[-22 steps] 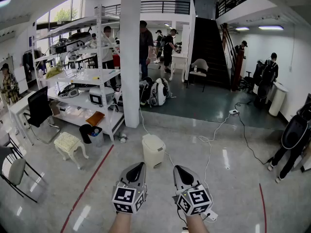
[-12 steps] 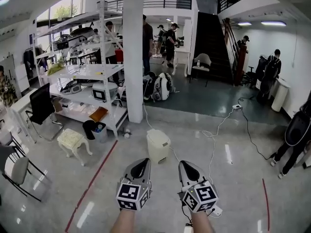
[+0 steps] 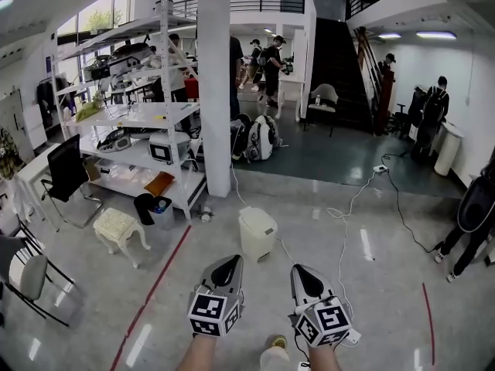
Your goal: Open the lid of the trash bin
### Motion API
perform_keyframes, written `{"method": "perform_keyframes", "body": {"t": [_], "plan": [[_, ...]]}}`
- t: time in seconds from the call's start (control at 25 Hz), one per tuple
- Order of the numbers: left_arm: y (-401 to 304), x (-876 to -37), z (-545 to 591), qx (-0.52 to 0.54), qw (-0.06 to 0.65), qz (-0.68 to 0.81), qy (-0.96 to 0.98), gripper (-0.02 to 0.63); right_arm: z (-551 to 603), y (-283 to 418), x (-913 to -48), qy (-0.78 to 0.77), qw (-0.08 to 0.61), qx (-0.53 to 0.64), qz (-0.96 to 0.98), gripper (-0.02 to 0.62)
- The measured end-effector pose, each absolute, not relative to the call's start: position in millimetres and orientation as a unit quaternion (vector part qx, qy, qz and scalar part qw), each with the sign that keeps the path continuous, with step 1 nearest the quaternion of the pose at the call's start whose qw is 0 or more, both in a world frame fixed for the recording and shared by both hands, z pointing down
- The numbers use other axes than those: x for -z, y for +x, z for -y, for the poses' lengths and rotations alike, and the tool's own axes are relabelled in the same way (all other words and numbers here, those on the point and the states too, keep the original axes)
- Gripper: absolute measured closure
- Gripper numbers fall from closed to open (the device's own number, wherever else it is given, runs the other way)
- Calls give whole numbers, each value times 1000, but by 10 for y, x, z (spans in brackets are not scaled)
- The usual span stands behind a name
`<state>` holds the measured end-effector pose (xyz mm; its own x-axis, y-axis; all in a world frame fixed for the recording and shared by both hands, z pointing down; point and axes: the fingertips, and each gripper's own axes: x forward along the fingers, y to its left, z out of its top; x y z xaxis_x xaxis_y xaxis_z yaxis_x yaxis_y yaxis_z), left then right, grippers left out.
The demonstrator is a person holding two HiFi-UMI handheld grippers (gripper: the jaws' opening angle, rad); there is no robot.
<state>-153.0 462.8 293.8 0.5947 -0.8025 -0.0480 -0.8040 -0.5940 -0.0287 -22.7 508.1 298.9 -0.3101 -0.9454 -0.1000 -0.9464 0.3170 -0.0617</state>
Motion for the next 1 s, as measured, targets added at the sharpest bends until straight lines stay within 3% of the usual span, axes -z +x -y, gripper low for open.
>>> {"method": "perform_keyframes", "body": {"t": [1.0], "plan": [[-1121,-3077,-3454,-4,32,-436,-899,597,-3854,212,-3179,-595,63,11,-801,565]]}}
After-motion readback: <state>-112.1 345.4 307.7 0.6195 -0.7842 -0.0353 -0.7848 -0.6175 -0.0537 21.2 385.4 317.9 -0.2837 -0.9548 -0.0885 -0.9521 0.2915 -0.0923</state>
